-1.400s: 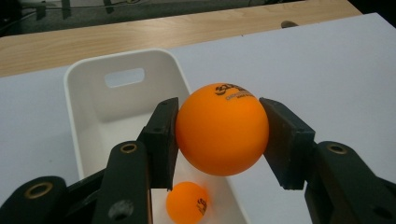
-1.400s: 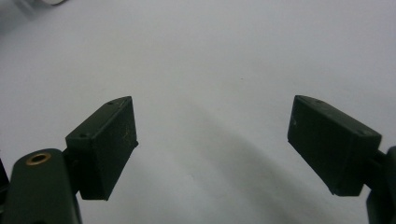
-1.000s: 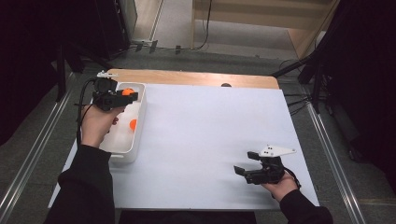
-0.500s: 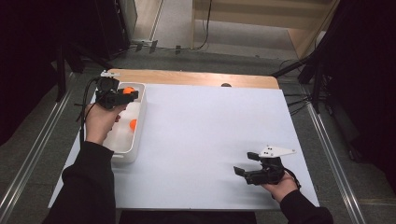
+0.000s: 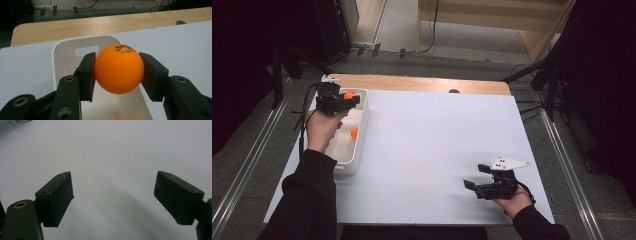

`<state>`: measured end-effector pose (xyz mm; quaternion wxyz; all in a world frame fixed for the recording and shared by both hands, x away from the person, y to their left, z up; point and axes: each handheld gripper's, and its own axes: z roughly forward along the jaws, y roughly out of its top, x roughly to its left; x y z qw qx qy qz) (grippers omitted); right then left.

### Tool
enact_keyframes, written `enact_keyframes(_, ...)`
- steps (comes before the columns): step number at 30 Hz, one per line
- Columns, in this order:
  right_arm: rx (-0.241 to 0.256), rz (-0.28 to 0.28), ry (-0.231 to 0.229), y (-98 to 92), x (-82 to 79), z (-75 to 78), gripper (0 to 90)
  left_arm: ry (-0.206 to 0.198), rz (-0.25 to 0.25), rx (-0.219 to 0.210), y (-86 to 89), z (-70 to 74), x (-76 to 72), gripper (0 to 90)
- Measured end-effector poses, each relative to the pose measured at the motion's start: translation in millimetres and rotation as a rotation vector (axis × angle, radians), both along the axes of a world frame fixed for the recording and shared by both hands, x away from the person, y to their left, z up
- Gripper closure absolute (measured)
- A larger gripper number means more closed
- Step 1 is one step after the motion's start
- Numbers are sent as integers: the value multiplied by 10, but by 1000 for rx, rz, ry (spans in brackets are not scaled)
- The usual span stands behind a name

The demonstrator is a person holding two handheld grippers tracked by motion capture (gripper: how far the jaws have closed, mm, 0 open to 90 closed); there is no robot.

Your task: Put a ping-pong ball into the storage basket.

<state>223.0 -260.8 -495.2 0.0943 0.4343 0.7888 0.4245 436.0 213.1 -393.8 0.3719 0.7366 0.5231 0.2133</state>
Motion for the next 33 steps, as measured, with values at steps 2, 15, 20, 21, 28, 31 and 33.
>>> enact_keyframes(2,2,-1,8,-7,-10,3,143,-4,1,-2,2,-13,11,509)
enact_keyframes(15,1,-7,7,-17,-33,1,143,3,24,-4,2,-110,53,509)
enact_keyframes(20,2,-9,10,-12,-33,2,143,14,36,-2,12,-174,62,509)
enact_keyframes(21,1,-8,10,-12,-34,2,143,20,40,-3,19,-187,65,509)
enact_keyframes(28,1,-10,11,-16,-31,-2,143,36,46,11,-2,-218,60,508)
enact_keyframes(31,1,-9,12,-20,-31,-2,143,47,48,22,-6,-226,63,509)
enact_keyframes(33,1,-8,9,-23,-29,-2,143,48,52,12,0,-228,68,508)
